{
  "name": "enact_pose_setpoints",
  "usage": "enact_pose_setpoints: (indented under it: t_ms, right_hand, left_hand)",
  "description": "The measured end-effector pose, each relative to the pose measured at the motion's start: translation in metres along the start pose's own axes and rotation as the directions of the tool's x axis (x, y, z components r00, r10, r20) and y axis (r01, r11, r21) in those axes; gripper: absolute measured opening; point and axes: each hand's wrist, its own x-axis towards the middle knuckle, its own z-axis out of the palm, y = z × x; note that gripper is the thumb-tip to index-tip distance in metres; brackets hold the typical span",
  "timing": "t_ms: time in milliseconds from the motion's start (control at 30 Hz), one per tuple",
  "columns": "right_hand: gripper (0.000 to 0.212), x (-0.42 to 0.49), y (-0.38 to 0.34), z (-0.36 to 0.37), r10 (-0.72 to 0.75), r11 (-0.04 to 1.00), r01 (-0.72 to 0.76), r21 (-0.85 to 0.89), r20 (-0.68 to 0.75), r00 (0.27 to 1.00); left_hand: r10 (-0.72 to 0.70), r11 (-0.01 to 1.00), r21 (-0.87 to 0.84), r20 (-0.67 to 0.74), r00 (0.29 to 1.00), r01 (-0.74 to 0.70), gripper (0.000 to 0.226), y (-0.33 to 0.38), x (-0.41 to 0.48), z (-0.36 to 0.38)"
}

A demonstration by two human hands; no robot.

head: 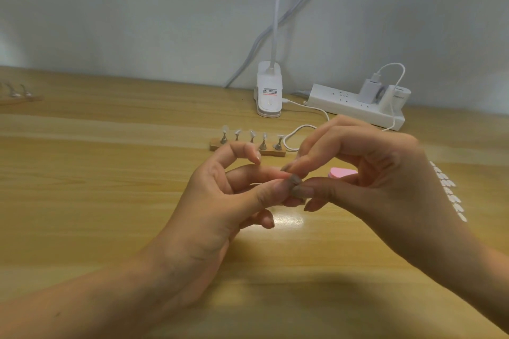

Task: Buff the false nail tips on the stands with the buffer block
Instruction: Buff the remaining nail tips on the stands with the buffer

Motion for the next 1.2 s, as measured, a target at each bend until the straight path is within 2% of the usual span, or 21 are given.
enact_pose_setpoints:
  t_ms: [167,233,300,367,433,500,600,700,800,867,933,1000,1100,1200]
  right_hand:
    - [0.016,-0.001,0.006,-0.003,0.021,0.999,-0.023,0.048,0.047,0.999]
    - [0.030,0.002,0.011,-0.016,0.023,0.999,-0.027,0.030,0.124,0.992]
    - [0.045,0.005,0.022,-0.038,0.070,0.995,-0.060,-0.081,0.130,0.989]
    - [0.050,0.006,0.036,-0.062,0.178,0.943,-0.157,-0.294,0.046,0.983]
    - [0.044,0.003,0.051,-0.075,0.293,0.830,-0.244,-0.502,0.020,0.956]
    - [0.035,-0.002,0.065,-0.076,0.342,0.766,-0.240,-0.596,0.063,0.938]
    - [0.024,-0.005,0.074,-0.069,0.286,0.765,-0.186,-0.616,0.066,0.956]
    - [0.024,-0.005,0.064,-0.065,0.240,0.873,-0.212,-0.440,0.008,0.971]
    - [0.024,-0.008,0.036,-0.051,0.008,0.954,0.006,-0.298,0.048,0.999]
    - [0.023,-0.009,0.016,-0.039,-0.112,0.947,0.129,-0.295,0.072,0.991]
    - [0.020,-0.009,0.002,-0.030,-0.172,0.904,0.194,-0.381,0.090,0.981]
    - [0.017,-0.009,-0.003,-0.019,-0.186,0.853,0.223,-0.471,0.125,0.975]
    - [0.013,-0.010,-0.002,-0.010,-0.224,0.812,0.286,-0.509,0.180,0.958]
    - [0.018,-0.009,-0.002,-0.014,-0.240,0.815,0.272,-0.512,0.130,0.962]
  left_hand:
    - [0.041,0.997,0.067,0.047,0.998,-0.044,0.042,0.000,0.001,0.000]
    - [0.106,0.983,0.140,0.099,0.989,-0.119,0.040,0.004,0.002,0.001]
    - [0.161,0.960,0.210,0.126,0.979,-0.185,0.036,0.007,0.002,0.002]
    - [0.174,0.947,0.254,0.107,0.979,-0.196,0.037,0.007,0.001,0.003]
    - [0.157,0.946,0.272,0.083,0.984,-0.174,0.033,0.005,0.002,0.002]
    - [0.164,0.930,0.322,0.076,0.984,-0.180,0.034,0.005,0.003,0.000]
    - [0.213,0.872,0.431,0.095,0.972,-0.233,0.035,0.006,0.004,-0.002]
    - [0.243,0.817,0.513,0.108,0.964,-0.263,0.038,0.006,0.003,-0.002]
    - [0.247,0.772,0.579,0.106,0.963,-0.262,0.042,0.006,0.004,-0.005]
    - [0.243,0.752,0.608,0.104,0.964,-0.255,0.041,0.005,0.005,-0.006]
    - [0.241,0.751,0.608,0.108,0.964,-0.256,0.042,0.004,0.004,-0.005]
    - [0.238,0.766,0.589,0.112,0.965,-0.257,0.041,0.004,0.003,-0.003]
    - [0.236,0.778,0.577,0.099,0.967,-0.249,0.043,0.005,0.001,-0.001]
    - [0.248,0.773,0.574,0.120,0.961,-0.271,0.039,0.006,0.002,-0.002]
